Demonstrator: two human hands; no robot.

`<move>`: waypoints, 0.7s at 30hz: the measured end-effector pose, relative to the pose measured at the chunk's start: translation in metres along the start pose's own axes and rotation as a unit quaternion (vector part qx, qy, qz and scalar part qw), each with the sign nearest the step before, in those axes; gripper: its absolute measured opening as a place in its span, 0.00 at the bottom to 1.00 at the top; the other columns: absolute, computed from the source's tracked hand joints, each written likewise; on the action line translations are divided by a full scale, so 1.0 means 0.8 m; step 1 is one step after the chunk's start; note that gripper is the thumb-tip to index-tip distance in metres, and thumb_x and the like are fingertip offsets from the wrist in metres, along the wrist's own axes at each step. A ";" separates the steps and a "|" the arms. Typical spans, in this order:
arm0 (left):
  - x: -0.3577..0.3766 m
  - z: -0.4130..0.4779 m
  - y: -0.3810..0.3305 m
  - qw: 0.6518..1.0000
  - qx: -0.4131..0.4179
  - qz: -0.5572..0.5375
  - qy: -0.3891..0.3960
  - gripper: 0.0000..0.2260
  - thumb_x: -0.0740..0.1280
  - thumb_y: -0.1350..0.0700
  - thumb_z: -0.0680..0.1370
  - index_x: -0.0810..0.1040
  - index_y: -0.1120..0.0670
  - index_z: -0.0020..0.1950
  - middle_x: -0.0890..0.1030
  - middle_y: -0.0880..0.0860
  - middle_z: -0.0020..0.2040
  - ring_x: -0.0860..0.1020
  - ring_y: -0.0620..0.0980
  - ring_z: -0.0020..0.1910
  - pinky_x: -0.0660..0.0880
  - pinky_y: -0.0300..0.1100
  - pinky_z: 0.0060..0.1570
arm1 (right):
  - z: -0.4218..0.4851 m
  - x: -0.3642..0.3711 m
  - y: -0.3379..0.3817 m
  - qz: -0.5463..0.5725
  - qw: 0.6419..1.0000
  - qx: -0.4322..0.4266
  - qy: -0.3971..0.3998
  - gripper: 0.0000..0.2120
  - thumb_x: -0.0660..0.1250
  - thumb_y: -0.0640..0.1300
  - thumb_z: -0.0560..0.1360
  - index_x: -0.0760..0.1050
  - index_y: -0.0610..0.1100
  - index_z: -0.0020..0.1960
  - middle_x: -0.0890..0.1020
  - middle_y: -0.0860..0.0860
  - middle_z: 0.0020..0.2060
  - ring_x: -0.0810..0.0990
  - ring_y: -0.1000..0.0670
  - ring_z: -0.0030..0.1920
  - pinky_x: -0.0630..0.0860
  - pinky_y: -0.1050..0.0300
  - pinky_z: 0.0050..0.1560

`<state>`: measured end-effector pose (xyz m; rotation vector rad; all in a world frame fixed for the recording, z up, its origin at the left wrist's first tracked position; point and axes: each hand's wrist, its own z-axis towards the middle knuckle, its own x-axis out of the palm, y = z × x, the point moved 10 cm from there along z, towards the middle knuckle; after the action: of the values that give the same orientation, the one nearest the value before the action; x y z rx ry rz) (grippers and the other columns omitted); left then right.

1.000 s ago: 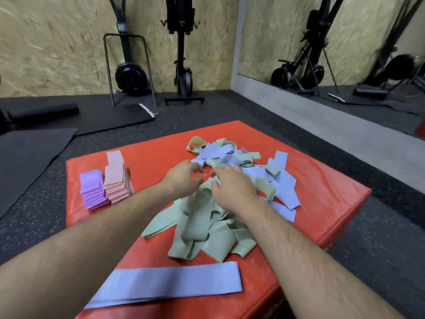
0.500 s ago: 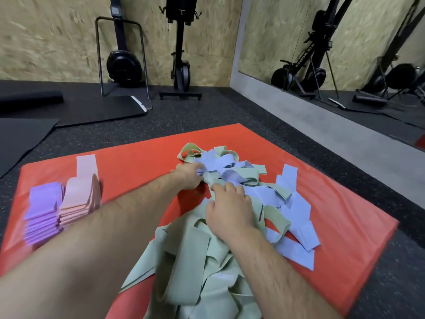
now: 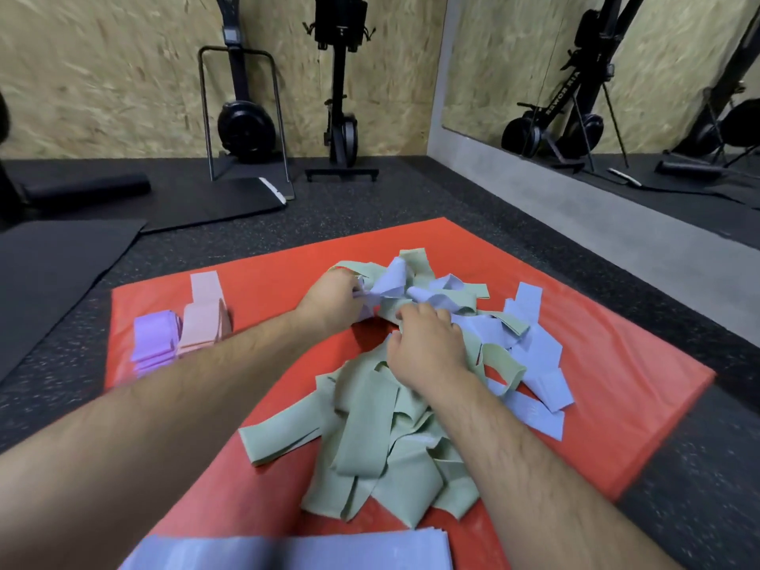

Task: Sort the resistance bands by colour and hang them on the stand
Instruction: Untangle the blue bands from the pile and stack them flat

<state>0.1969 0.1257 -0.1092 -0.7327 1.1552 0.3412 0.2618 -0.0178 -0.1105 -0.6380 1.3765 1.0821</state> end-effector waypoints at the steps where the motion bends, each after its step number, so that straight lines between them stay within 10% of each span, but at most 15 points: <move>1: -0.017 -0.016 -0.006 1.000 -0.001 -0.002 -0.005 0.13 0.63 0.55 0.75 0.69 0.57 0.31 0.71 0.61 0.34 0.65 0.55 0.35 0.58 0.47 0.34 | -0.005 -0.005 0.003 0.010 1.000 -0.003 0.000 0.15 0.57 0.47 0.80 0.70 0.46 0.65 0.73 0.46 0.64 0.68 0.41 0.65 0.68 0.46 0.61; 10: -0.046 -0.143 -0.024 1.000 -0.024 0.017 0.009 0.13 0.61 0.52 0.77 0.72 0.58 0.35 0.71 0.57 0.37 0.67 0.55 0.37 0.57 0.43 0.30 | -0.055 -0.014 0.042 0.043 0.997 -0.061 0.034 0.18 0.58 0.46 0.79 0.71 0.44 0.68 0.75 0.47 0.65 0.69 0.41 0.66 0.71 0.48 0.61; 14: -0.028 -0.167 0.001 0.993 -0.104 0.042 0.044 0.18 0.68 0.41 0.76 0.77 0.52 0.58 0.75 0.49 0.56 0.74 0.54 0.56 0.69 0.46 0.53 | -0.070 -0.009 0.050 0.044 0.996 -0.071 0.045 0.21 0.59 0.48 0.80 0.69 0.46 0.71 0.74 0.48 0.67 0.68 0.42 0.67 0.70 0.48 0.62; 21: -0.084 -0.200 -0.017 0.972 -0.064 -0.200 -0.109 0.24 0.56 0.73 0.70 0.83 0.57 0.57 0.84 0.53 0.52 0.79 0.50 0.50 0.74 0.41 0.50 | -0.070 -0.008 0.078 0.112 0.984 -0.138 -0.002 0.23 0.66 0.48 0.76 0.69 0.50 0.70 0.73 0.52 0.66 0.70 0.44 0.66 0.71 0.47 0.62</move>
<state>0.0660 0.0149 -0.0763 -0.9943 0.7596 0.1511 0.1822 -0.0423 -0.0984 -0.6900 1.3280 1.4712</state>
